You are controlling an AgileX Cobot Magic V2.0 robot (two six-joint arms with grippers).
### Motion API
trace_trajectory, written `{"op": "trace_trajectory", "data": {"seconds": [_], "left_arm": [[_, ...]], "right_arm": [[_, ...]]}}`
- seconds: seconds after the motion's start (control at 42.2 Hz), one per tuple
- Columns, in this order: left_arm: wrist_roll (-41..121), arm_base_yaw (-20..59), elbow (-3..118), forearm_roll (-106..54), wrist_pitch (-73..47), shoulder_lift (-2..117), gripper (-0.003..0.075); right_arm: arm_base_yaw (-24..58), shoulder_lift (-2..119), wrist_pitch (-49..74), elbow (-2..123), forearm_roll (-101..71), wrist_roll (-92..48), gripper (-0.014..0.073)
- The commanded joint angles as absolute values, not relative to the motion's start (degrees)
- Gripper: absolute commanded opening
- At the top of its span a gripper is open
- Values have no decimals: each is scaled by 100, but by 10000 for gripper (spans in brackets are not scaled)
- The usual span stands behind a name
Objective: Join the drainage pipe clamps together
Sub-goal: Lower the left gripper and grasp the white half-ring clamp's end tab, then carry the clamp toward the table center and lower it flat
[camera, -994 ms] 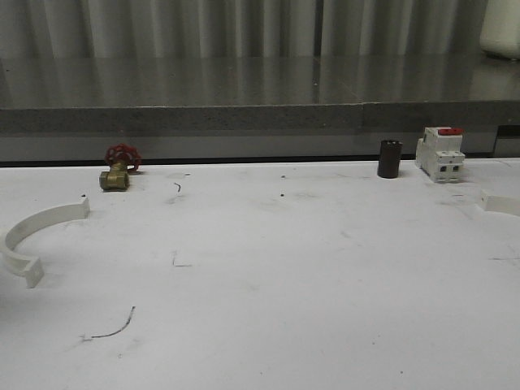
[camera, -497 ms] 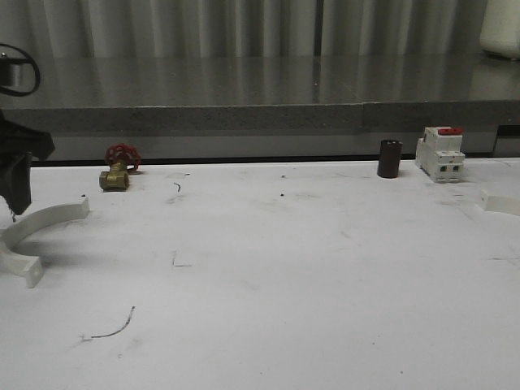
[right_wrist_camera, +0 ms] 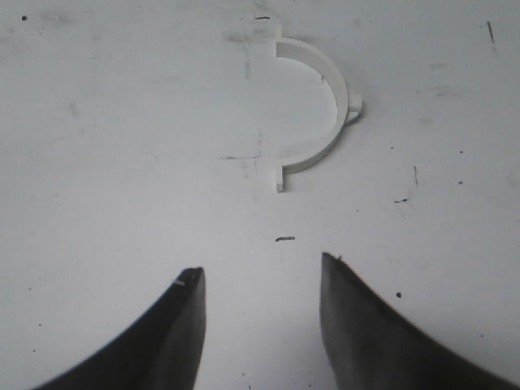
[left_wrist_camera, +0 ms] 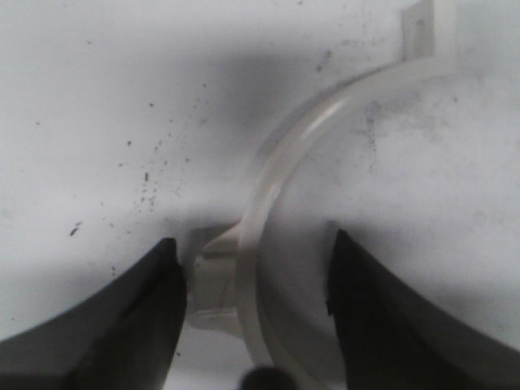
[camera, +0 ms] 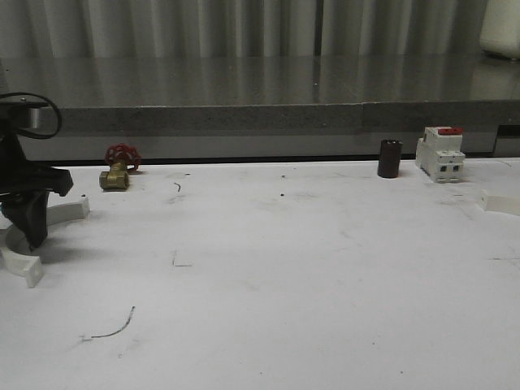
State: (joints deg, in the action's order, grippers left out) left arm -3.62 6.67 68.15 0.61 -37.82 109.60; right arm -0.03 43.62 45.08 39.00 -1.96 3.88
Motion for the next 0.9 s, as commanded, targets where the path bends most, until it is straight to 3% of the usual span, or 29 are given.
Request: {"op": "trace_trajectory", "data": {"seconds": [0.0, 0.166, 0.26, 0.521, 0.876], "left_arm": [[-377, 656, 6972, 0, -3619, 10694, 274], [-377, 656, 6981, 0, -3664, 10671, 161], [-377, 656, 6995, 0, -3675, 10591, 133], [-377, 931, 7515, -216, -4285, 10214, 134], [-1007, 2538, 8850, -333, -4841, 10420, 138]], "right_arm": [[-38, 4365, 4219, 4080, -128, 379, 367], [-38, 4365, 4219, 4080, -128, 379, 367], [-38, 4365, 4219, 4080, -128, 379, 367], [-38, 4365, 4214, 4080, -128, 379, 367], [-38, 4365, 4230, 4080, -128, 379, 367]]}}
